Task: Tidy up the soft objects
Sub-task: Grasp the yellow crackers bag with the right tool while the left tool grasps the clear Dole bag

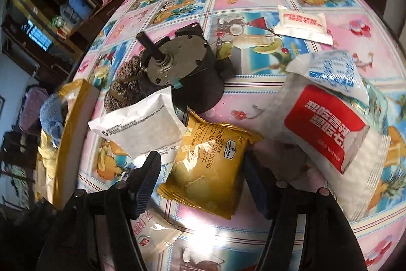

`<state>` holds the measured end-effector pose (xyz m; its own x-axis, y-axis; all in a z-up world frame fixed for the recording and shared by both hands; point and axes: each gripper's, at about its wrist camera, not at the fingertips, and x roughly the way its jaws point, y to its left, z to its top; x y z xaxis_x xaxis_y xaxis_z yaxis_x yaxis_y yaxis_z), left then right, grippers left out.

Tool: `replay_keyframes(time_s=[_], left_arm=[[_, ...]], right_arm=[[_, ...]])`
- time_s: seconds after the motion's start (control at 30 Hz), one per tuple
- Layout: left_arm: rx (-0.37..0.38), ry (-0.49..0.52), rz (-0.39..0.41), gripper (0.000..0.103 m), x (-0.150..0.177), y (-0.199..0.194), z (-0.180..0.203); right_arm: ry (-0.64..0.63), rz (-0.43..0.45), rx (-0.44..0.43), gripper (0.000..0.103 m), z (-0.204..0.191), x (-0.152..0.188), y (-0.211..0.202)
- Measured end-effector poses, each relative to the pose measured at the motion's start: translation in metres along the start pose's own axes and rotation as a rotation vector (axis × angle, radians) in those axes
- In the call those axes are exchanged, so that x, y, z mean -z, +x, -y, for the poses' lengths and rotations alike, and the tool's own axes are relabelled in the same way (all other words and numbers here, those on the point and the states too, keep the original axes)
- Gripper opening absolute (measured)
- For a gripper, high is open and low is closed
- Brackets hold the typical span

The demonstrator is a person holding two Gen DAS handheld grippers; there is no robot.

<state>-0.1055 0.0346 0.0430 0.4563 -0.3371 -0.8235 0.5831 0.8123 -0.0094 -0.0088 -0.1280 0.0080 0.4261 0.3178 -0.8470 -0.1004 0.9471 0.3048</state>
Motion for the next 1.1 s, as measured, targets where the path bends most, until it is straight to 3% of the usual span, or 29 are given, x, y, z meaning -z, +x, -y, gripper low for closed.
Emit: replay_keyframes(time_s=[0.07, 0.17, 0.23, 0.33, 0.43, 0.5, 0.53, 0.6, 0.67, 0.73, 0.8, 0.83, 0.97, 1.1], left_arm=[[-0.013, 0.038, 0.005, 0.076, -0.006, 0.000, 0.000], [0.030, 0.080, -0.002, 0.076, -0.022, 0.012, 0.004], [0.071, 0.089, -0.028, 0.076, -0.036, 0.028, 0.008], [0.038, 0.073, -0.108, 0.076, -0.052, 0.064, 0.006], [0.021, 0.007, -0.188, 0.080, -0.051, 0.077, -0.002], [0.002, -0.106, -0.248, 0.080, -0.047, 0.070, -0.014], [0.029, -0.185, -0.275, 0.080, -0.044, 0.066, -0.021], [0.198, -0.352, -0.328, 0.080, -0.034, 0.051, -0.035], [0.250, -0.353, -0.275, 0.080, -0.028, 0.031, -0.034], [0.131, -0.167, -0.114, 0.080, -0.025, -0.002, -0.017], [0.027, -0.038, -0.023, 0.080, -0.020, -0.017, -0.002], [0.019, 0.000, -0.006, 0.080, -0.018, -0.018, 0.003], [0.044, -0.027, -0.058, 0.080, -0.007, 0.006, 0.007], [-0.010, -0.150, -0.098, 0.080, 0.000, 0.035, 0.013]], right_arm=[[-0.042, -0.001, 0.015, 0.052, 0.000, 0.003, 0.000], [-0.067, -0.004, 0.010, 0.050, 0.010, 0.012, -0.008], [-0.073, 0.001, 0.021, 0.050, 0.020, 0.022, -0.016], [-0.048, 0.006, 0.027, 0.051, 0.037, 0.036, -0.029], [-0.027, 0.010, 0.030, 0.051, 0.052, 0.046, -0.039], [-0.020, 0.019, 0.027, 0.051, 0.058, 0.048, -0.043], [-0.016, 0.029, 0.023, 0.051, 0.062, 0.050, -0.044], [-0.013, 0.044, 0.018, 0.051, 0.064, 0.050, -0.046], [-0.013, 0.056, 0.017, 0.051, 0.064, 0.050, -0.046], [-0.020, 0.062, 0.021, 0.051, 0.062, 0.051, -0.046], [-0.022, 0.063, 0.018, 0.051, 0.062, 0.052, -0.046], [-0.022, 0.062, 0.017, 0.051, 0.062, 0.051, -0.046], [-0.006, 0.062, 0.015, 0.051, 0.063, 0.053, -0.047], [0.001, 0.066, 0.021, 0.051, 0.063, 0.054, -0.047]])
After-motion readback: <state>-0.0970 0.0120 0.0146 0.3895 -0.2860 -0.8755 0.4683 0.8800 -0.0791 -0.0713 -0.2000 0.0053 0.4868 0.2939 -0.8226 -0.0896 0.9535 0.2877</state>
